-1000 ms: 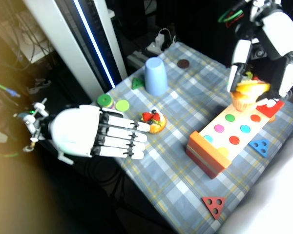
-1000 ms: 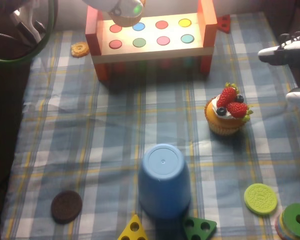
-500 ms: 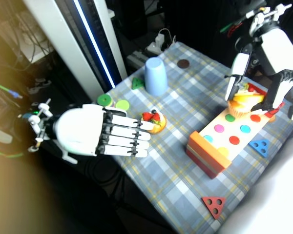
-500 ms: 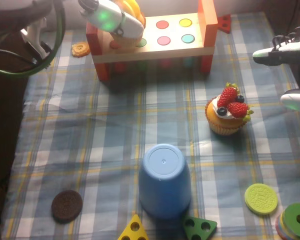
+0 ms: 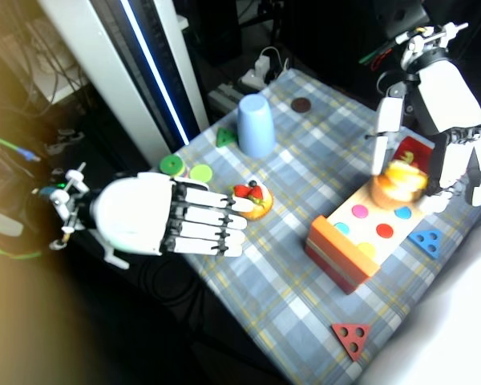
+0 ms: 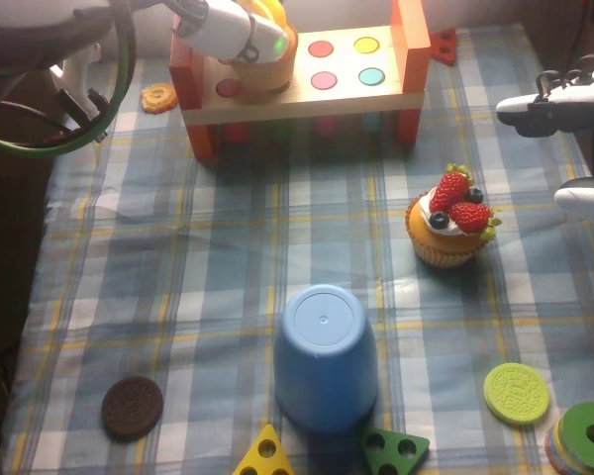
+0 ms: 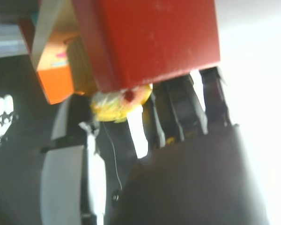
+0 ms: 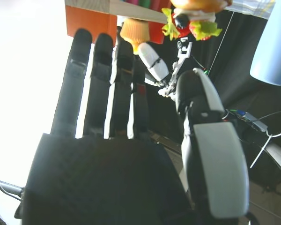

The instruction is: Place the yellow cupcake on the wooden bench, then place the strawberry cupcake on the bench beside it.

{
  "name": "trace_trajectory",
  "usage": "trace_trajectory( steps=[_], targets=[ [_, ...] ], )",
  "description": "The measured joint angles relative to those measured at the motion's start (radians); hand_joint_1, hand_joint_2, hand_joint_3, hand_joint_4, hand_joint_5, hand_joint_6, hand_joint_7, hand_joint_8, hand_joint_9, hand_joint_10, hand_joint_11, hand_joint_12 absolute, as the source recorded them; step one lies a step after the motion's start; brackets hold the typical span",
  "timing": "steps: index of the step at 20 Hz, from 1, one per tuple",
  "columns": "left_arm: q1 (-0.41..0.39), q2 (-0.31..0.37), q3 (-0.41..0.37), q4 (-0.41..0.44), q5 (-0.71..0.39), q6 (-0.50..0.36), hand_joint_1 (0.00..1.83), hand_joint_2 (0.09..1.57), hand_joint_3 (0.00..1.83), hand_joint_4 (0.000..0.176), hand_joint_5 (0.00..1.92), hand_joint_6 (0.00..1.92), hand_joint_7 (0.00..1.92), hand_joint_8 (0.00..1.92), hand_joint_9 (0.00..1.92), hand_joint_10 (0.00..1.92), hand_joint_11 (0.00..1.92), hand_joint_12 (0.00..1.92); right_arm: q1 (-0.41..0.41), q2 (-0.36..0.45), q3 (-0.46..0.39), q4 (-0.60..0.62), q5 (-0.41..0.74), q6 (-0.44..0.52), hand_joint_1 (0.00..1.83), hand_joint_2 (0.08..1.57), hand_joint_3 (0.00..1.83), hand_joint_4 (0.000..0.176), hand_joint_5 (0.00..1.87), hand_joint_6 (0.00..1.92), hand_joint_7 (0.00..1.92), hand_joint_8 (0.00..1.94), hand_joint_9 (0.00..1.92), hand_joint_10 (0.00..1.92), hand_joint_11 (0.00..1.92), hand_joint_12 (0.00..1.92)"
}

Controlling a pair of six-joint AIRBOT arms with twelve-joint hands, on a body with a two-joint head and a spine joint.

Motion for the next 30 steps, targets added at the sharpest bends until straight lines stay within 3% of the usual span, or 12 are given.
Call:
trace_trajectory(
  steps=[4,8,12,15,16,19,21,23,25,26,29,30],
  targets=[
    [0.0,0.013,-0.035,0.014,-0.009,0.0,0.95,1.01,0.0,0.113,0.6,0.0,0.68,0.0,0.69,0.01,0.21,0.36,0.0,0.0,0.0,0.0,0.0,0.005,0.69,1.3,0.0,0.0,0.41,0.0,0.67,0.0,0.62,0.0,0.28,0.62],
    [0.0,0.054,-0.097,0.047,-0.042,-0.003,0.8,0.98,0.0,0.171,0.2,0.0,0.36,0.0,0.47,0.0,0.04,0.31,0.0,0.0,0.0,0.0,0.0,0.013,0.64,1.29,0.0,0.0,0.43,0.0,0.68,0.0,0.61,0.0,0.27,0.62],
    [0.0,0.074,-0.124,0.066,-0.073,-0.021,0.82,0.9,0.0,0.176,0.06,0.0,0.17,0.0,0.24,0.0,0.0,0.27,0.0,0.0,0.0,0.0,0.0,0.016,0.79,1.27,0.0,0.0,0.43,0.0,0.69,0.0,0.62,0.0,0.27,0.6],
    [0.022,0.129,-0.192,0.181,-0.122,-0.19,0.77,0.84,0.0,0.176,0.0,0.0,0.01,0.0,0.07,0.0,0.0,0.22,0.0,0.0,0.0,0.002,0.0,0.016,0.76,1.24,0.0,0.0,0.44,0.0,0.59,0.0,0.59,0.0,0.29,0.62],
    [0.04,0.162,-0.229,0.263,-0.154,-0.309,0.71,0.83,0.0,0.176,0.0,0.0,0.0,0.0,0.02,0.0,0.0,0.26,0.01,0.0,0.0,0.0,-0.002,0.016,0.72,1.22,0.0,0.0,0.42,0.0,0.56,0.0,0.56,0.0,0.26,0.6],
    [0.101,0.271,-0.369,0.422,-0.297,-0.509,0.53,0.81,0.0,0.176,0.0,0.0,0.0,0.0,0.0,0.0,0.0,0.0,0.034,-0.007,0.007,-0.008,-0.004,0.016,0.7,1.1,0.0,0.0,0.41,0.0,0.5,0.0,0.49,0.0,0.21,0.56],
    [0.152,0.35,-0.468,0.491,-0.411,-0.566,0.73,0.78,0.0,0.176,0.0,0.0,0.0,0.0,0.0,0.0,0.0,0.0,0.07,-0.015,0.011,-0.045,-0.02,0.016,0.69,1.05,0.0,0.017,0.34,0.0,0.45,0.0,0.45,0.0,0.13,0.72],
    [0.221,0.413,-0.546,0.542,-0.513,-0.624,0.79,0.77,0.0,0.176,0.0,0.0,0.0,0.0,0.0,0.0,0.0,0.0,0.098,-0.031,0.019,-0.072,-0.04,0.017,0.73,1.0,0.0,0.008,0.4,0.0,0.47,0.0,0.46,0.0,0.07,0.83],
    [0.281,0.453,-0.595,0.557,-0.565,-0.646,0.83,0.74,0.0,0.176,0.0,0.0,0.0,0.0,0.0,0.0,0.0,0.0,0.117,-0.043,0.027,-0.098,-0.073,0.018,0.78,1.02,0.0,0.036,0.37,0.0,0.47,0.01,0.47,0.01,0.0,0.94],
    [0.319,0.482,-0.628,0.555,-0.605,-0.648,0.9,0.73,0.0,0.176,0.0,0.0,0.0,0.0,0.0,0.0,0.0,0.0,0.128,-0.054,0.037,-0.119,-0.09,0.025,0.75,1.02,0.0,0.07,0.33,0.0,0.49,0.0,0.51,0.01,0.04,0.97],
    [0.359,0.524,-0.666,0.555,-0.67,-0.649,0.77,0.75,0.0,0.176,0.0,0.0,0.0,0.0,0.0,0.0,0.0,0.0,0.153,-0.079,0.06,-0.174,-0.131,0.064,0.81,0.97,0.0,0.053,0.37,0.0,0.6,0.01,0.6,0.01,0.1,0.93],
    [0.377,0.54,-0.678,0.555,-0.687,-0.649,0.76,0.74,0.0,0.176,0.0,0.0,0.0,0.0,0.0,0.0,0.0,0.0,0.168,-0.089,0.066,-0.196,-0.155,0.069,0.78,0.96,0.0,0.064,0.37,0.0,0.59,0.0,0.59,0.0,0.11,0.93]
  ],
)
